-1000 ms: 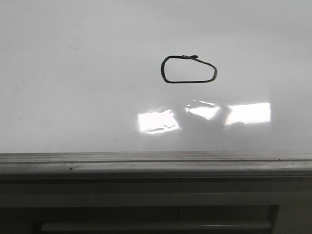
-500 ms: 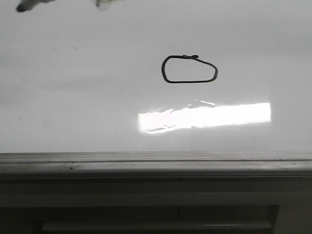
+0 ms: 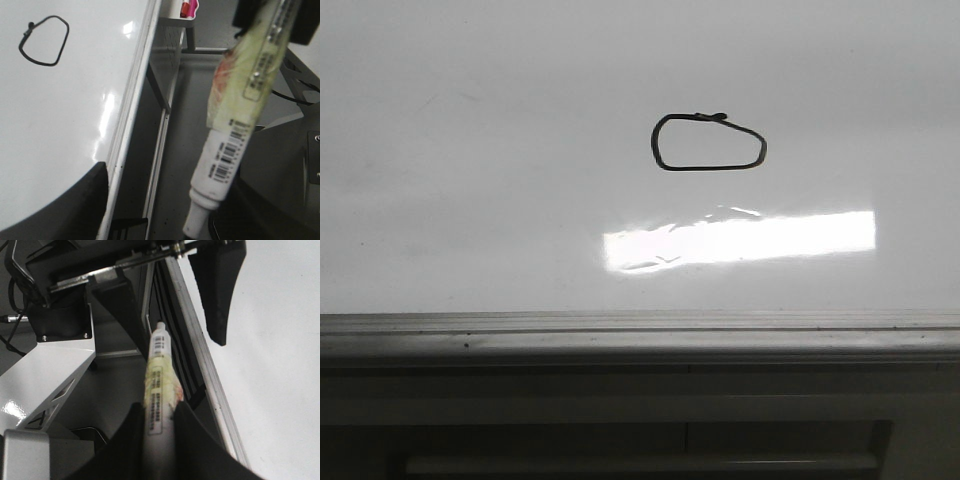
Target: Write number 0 on whiteboard
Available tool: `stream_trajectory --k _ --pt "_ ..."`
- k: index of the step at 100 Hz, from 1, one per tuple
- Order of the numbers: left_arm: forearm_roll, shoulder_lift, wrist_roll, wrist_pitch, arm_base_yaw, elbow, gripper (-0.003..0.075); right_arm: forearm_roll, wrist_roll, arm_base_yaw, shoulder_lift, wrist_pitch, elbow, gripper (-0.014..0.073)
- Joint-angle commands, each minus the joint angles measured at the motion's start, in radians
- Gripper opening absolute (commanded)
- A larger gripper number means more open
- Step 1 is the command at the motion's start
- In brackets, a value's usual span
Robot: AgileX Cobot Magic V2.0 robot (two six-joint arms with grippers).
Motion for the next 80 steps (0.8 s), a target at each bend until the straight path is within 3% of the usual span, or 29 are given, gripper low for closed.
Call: stream_trajectory --k 1,16,42,56,66,80 --pt "-0.026 0.014 0.000 -0.054 -0.006 -0.034 0.0385 -0.008 -0.012 0.010 -0.012 -0.105 -0.027 -0.0041" --pt "-0.061 0.016 0.000 -0.075 -0.006 -0.034 0.0271 -0.008 -0.012 0.010 -0.010 -0.105 -0.027 -0.0041" --pt "-0.174 0.016 0.052 -0.109 -0.006 -0.034 -0.0020 -0.008 -0.012 0.010 -0.004 -0.100 -0.027 -0.0041" --pt "-0.190 0.016 0.076 -0.114 -0.006 -0.034 -0.0020 -0.008 -0.004 0.008 -0.004 -0.106 -0.027 -0.0014" --pt "-0.203 0.016 0.062 -0.130 -0.006 -0.034 -0.0020 -0.029 0.001 0.008 -0.008 -0.105 -0.027 0.0127" --pt "-0.186 0.016 -0.059 -0.193 0.007 -0.032 -0.0020 -0.154 0.094 0.008 -0.056 -0.062 -0.049 0.0445"
